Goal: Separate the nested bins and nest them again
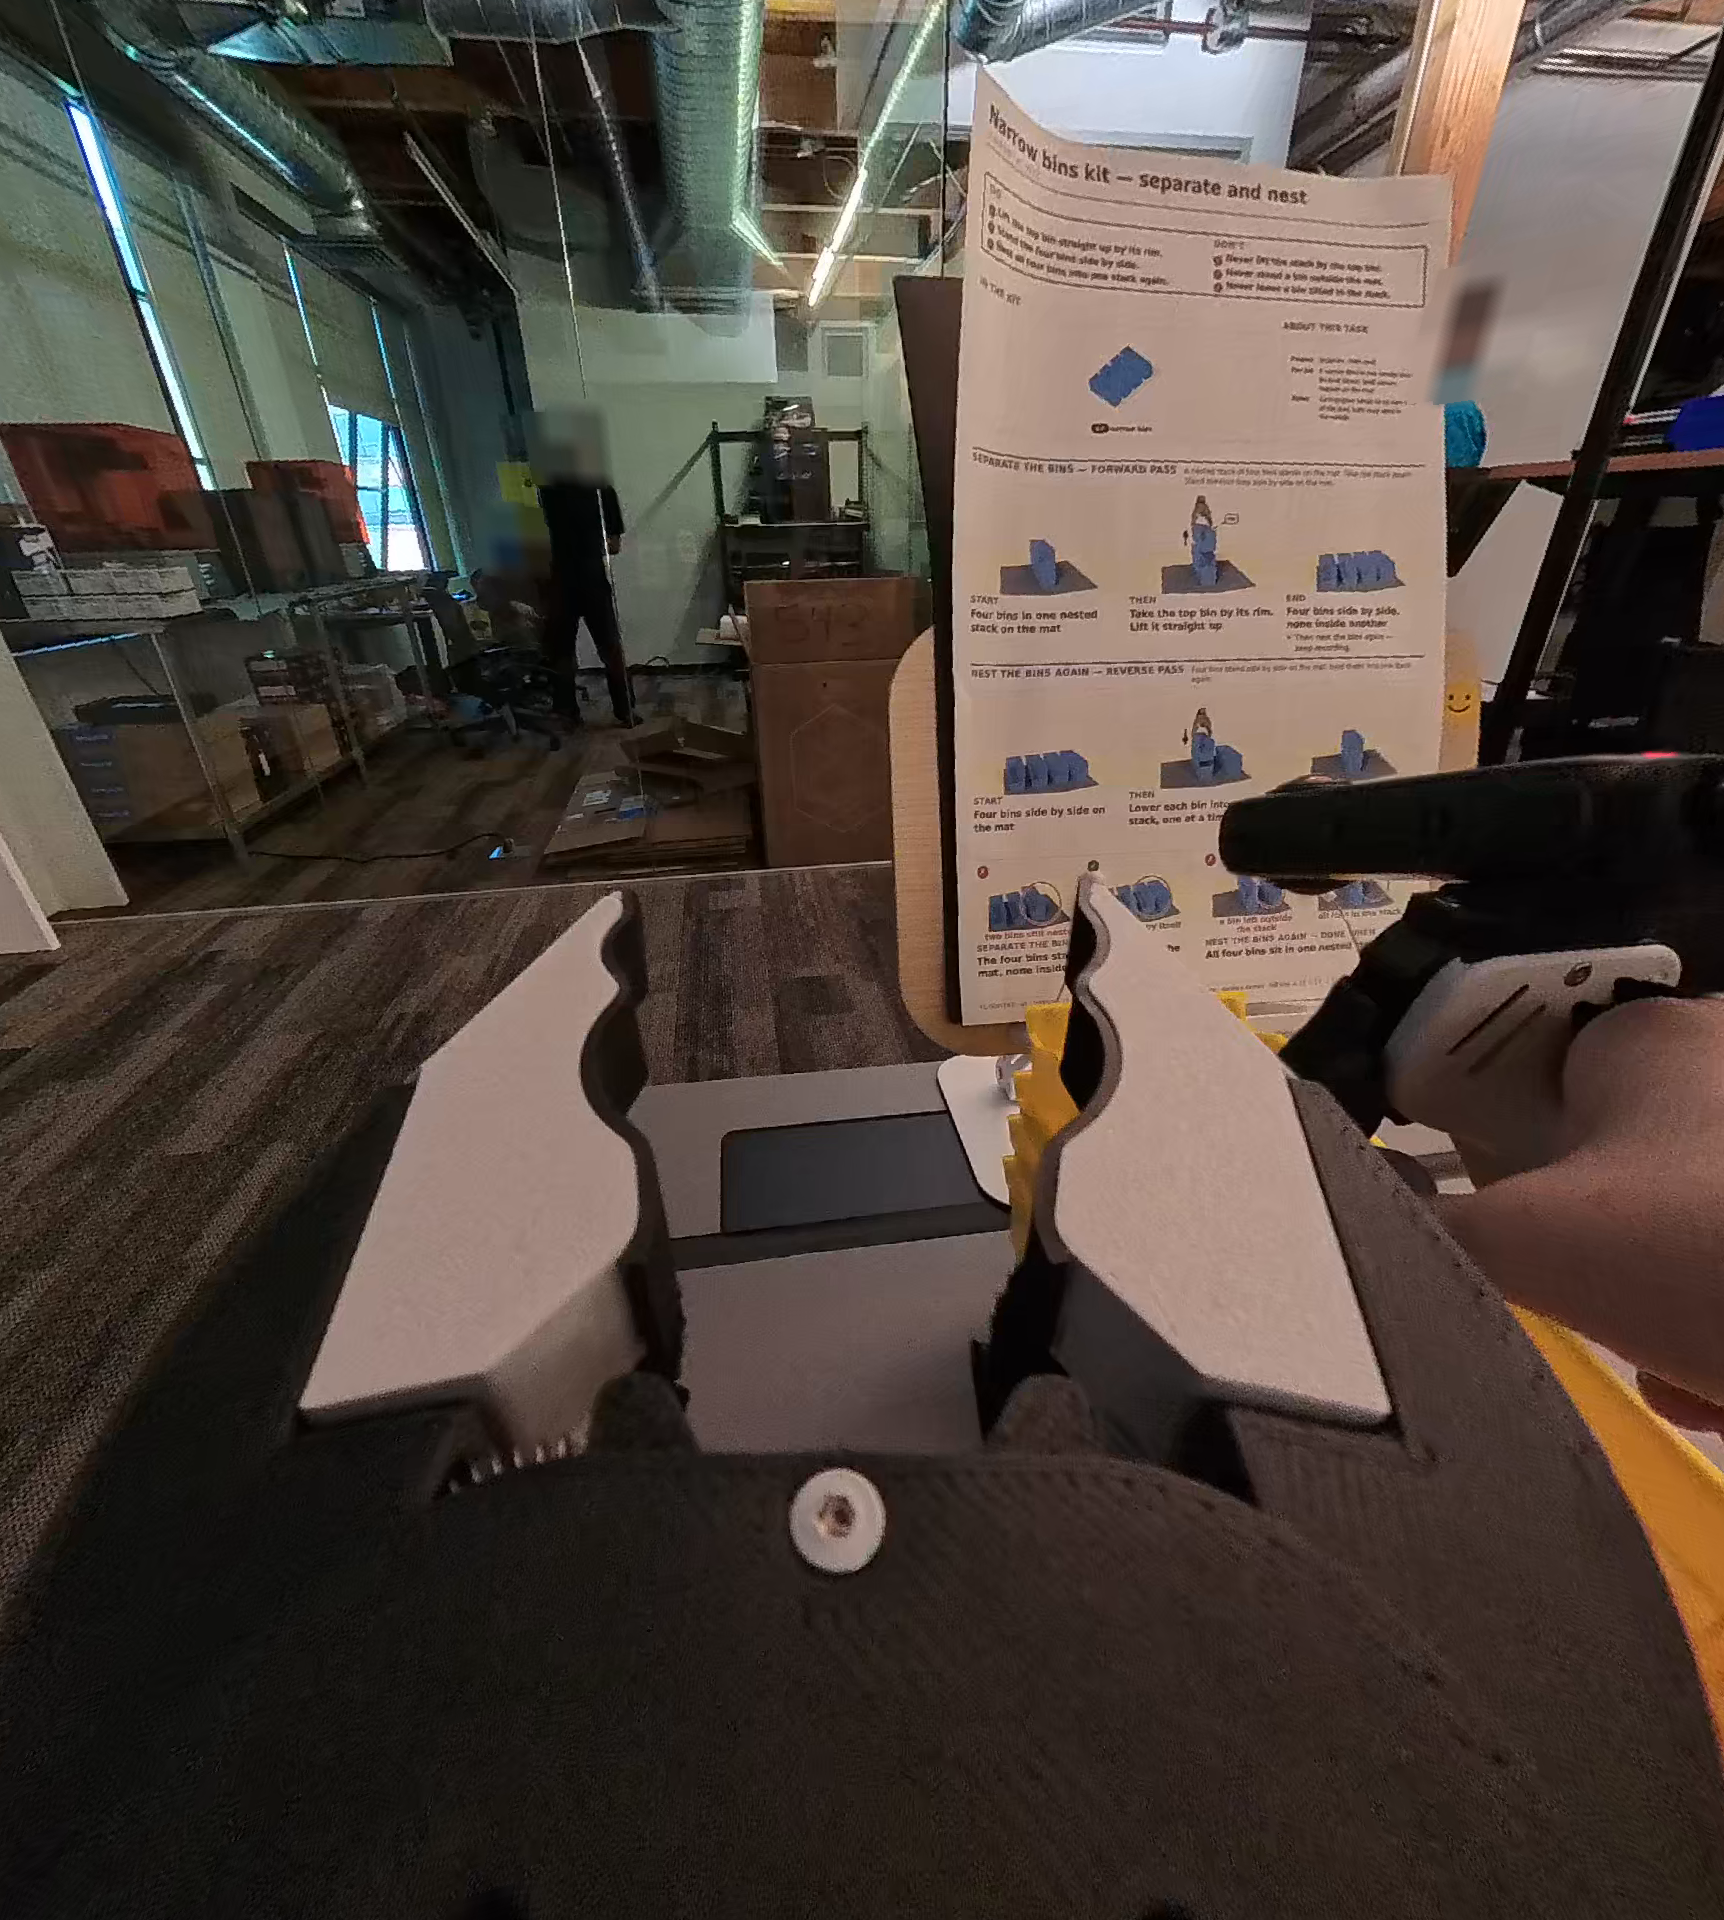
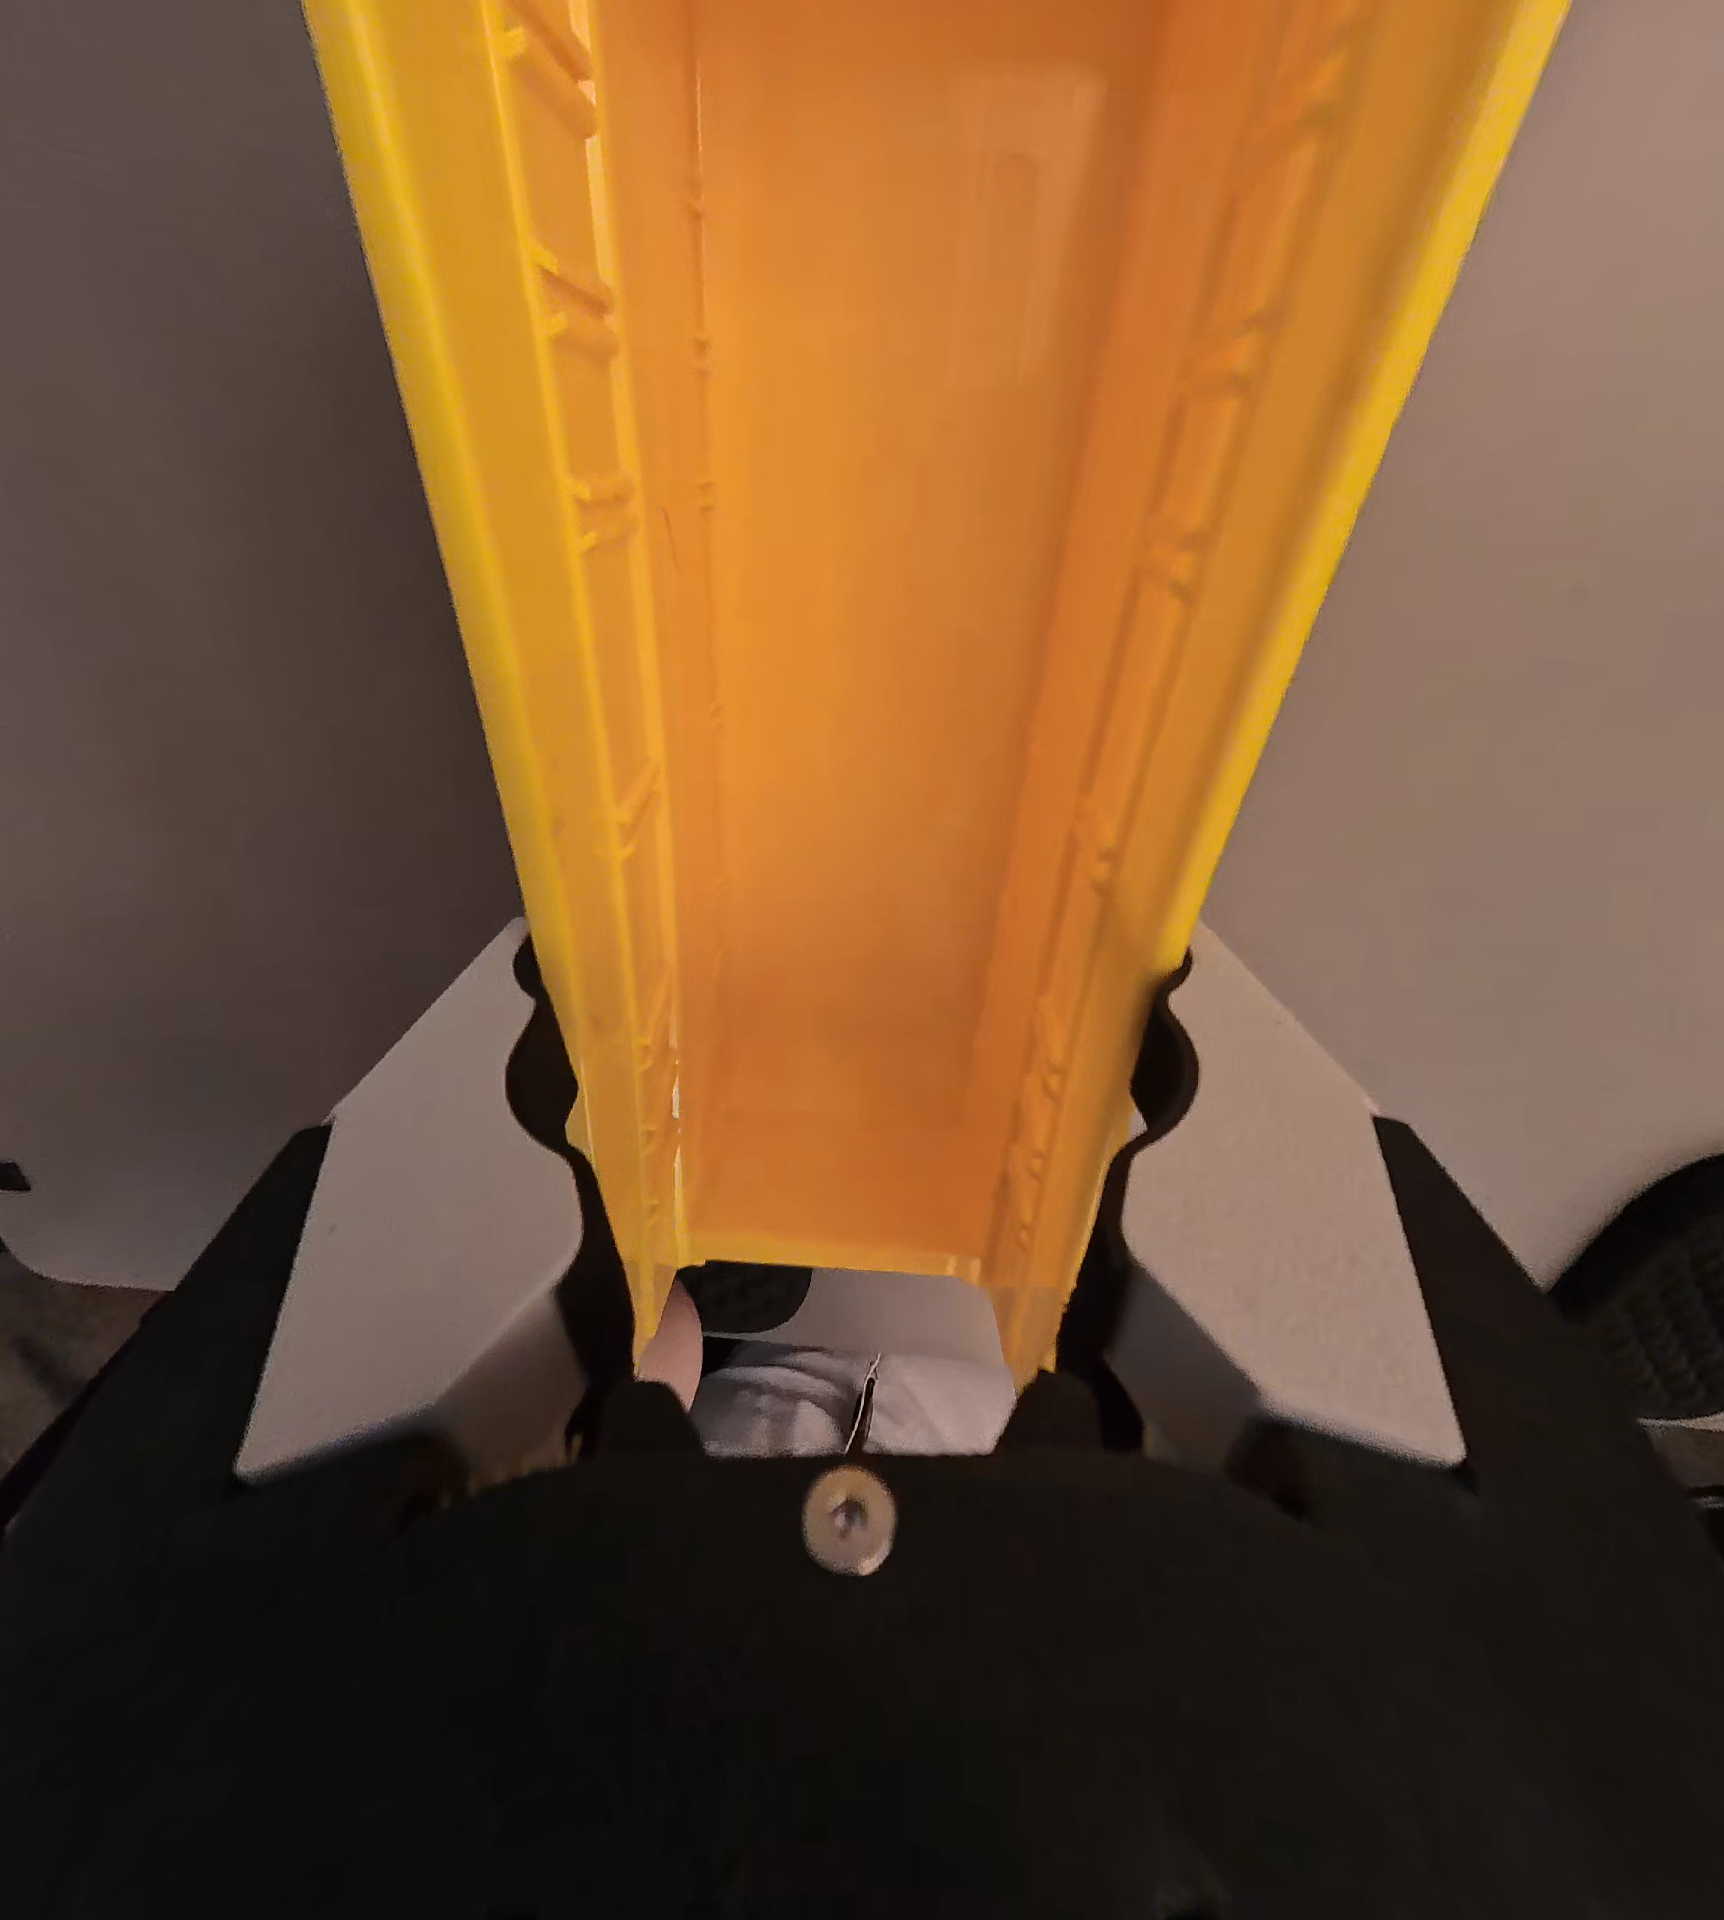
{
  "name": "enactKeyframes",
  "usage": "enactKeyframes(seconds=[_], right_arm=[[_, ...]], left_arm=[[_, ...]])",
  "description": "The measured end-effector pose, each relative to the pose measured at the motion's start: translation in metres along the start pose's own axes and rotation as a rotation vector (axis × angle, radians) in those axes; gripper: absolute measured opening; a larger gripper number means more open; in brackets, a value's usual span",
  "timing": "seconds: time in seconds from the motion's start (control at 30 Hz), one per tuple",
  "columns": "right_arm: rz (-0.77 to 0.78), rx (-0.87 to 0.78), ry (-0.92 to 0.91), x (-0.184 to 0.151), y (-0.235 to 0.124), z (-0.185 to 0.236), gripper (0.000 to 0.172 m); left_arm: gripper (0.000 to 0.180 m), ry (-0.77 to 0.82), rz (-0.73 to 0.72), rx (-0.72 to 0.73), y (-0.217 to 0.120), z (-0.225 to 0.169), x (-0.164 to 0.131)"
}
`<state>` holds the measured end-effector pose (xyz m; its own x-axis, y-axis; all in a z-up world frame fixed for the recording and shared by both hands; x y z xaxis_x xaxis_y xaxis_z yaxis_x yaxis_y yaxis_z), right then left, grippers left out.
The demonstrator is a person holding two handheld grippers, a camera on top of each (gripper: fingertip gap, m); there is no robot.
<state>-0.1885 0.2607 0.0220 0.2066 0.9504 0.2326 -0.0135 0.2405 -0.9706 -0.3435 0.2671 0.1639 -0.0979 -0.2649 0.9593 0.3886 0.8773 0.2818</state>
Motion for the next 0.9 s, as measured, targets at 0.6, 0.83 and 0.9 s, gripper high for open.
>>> enactKeyframes(seconds=[0.6, 0.83, 0.9], right_arm=[[-0.114, 0.128, 0.026, 0.014, -0.130, -0.046, 0.112], [-0.195, 0.052, 0.049, 0.009, -0.089, -0.116, 0.112], [-0.218, 0.044, 0.057, 0.006, -0.062, -0.132, 0.111]], left_arm=[[0.078, -0.088, -0.128, -0.053, -0.024, -0.006, 0.037], [0.078, -0.104, -0.152, -0.072, -0.029, -0.009, 0.044], [0.078, -0.102, -0.147, -0.076, -0.029, -0.010, 0.044]])
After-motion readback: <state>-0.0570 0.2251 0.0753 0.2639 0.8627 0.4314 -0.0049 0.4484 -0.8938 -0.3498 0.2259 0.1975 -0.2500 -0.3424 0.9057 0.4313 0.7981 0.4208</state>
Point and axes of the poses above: each gripper's, where its closed fingertips meet, y out along the fingers, x out of its top, z = x × y across the jaws, the point moved 4 cm from there along -y, back along the fingers, and after that the axes turned 11 degrees about -z, right-handed, at the moved point
